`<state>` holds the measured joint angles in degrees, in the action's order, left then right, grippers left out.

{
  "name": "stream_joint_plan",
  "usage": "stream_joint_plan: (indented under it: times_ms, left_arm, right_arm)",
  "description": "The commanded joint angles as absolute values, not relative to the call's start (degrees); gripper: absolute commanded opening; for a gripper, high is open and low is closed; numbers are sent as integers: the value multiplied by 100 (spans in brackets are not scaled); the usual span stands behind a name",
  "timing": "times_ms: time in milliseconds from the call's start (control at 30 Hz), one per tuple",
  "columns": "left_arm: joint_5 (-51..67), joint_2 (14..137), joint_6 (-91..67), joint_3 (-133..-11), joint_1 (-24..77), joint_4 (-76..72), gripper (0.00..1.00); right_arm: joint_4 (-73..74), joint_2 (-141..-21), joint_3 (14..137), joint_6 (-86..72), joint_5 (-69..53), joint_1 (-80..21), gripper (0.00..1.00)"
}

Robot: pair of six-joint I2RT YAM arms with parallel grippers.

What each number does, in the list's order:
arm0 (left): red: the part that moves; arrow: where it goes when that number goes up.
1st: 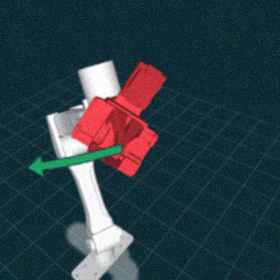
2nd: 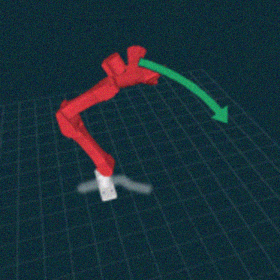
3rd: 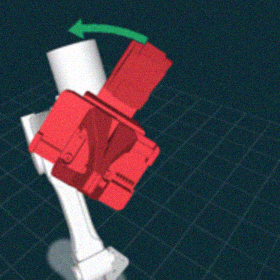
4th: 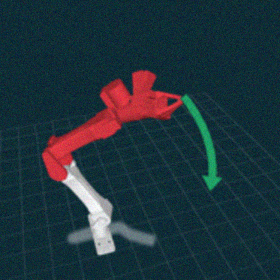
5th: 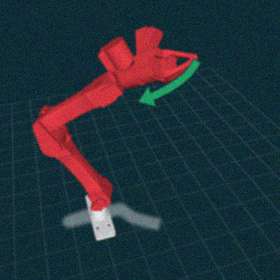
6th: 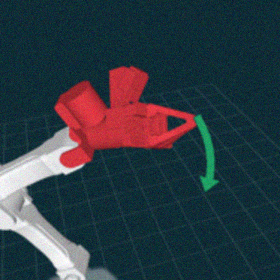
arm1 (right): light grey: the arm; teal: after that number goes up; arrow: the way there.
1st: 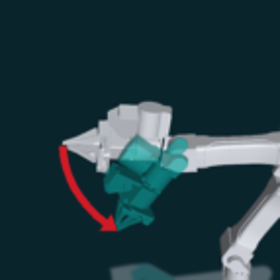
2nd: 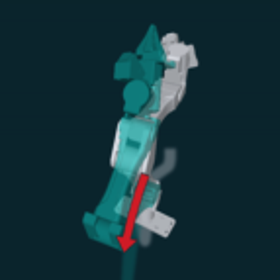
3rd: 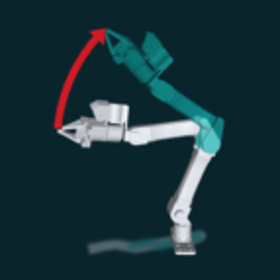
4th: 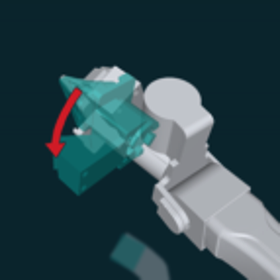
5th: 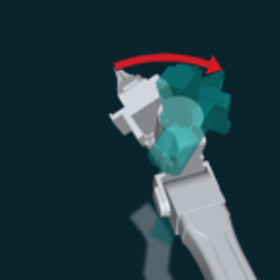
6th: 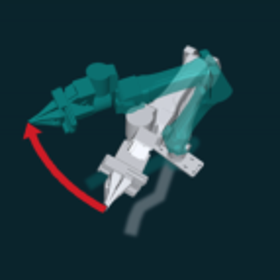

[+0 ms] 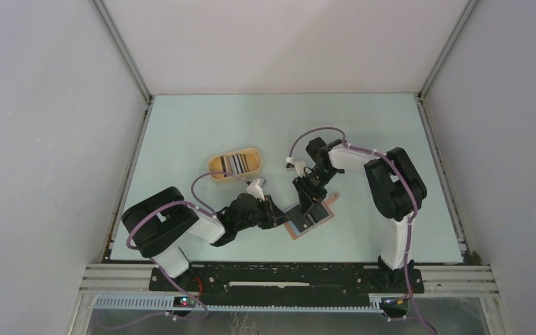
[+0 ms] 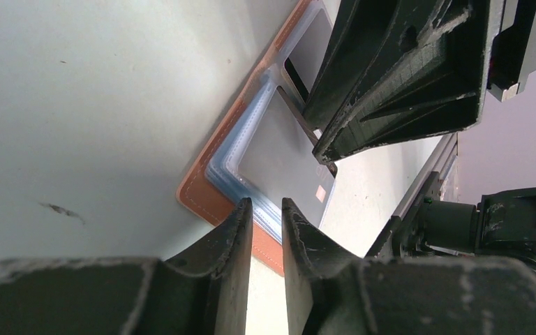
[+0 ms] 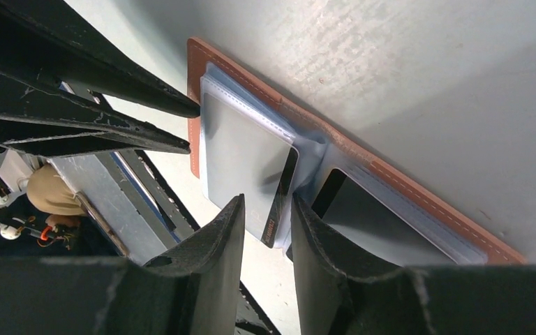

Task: Put the credit cards into the card holder
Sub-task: Insert the credit card into the card holder.

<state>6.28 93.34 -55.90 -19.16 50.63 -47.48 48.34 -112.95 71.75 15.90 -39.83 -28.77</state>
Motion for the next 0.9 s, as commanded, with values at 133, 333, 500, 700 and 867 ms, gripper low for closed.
stream_joint_plan:
  times_ms: [133, 333, 500, 700, 867]
  left_arm:
    - [661, 9343, -5432, -1986, 5090, -4975, 27]
    - [659, 9294, -5432, -1966, 5092, -4975, 28]
    - [632, 9104, -5477, -1840, 5092, -4975, 32]
    - [589, 8684, -5565, -1647, 5092, -4749, 36]
    - [637, 8494, -5697, -1513, 5092, -4722, 37]
  right_arm:
    - [4887, -11187, 7347, 1710, -3882, -3283, 39]
    - [4922, -11162, 7359, 1713, -4063, -3138, 38]
    - [4948, -11047, 7353, 1789, -4183, -2927, 38]
    - [4961, -11048, 7349, 1854, -4292, -2887, 39]
    - [4957, -11032, 7360, 1872, -4307, -2900, 39]
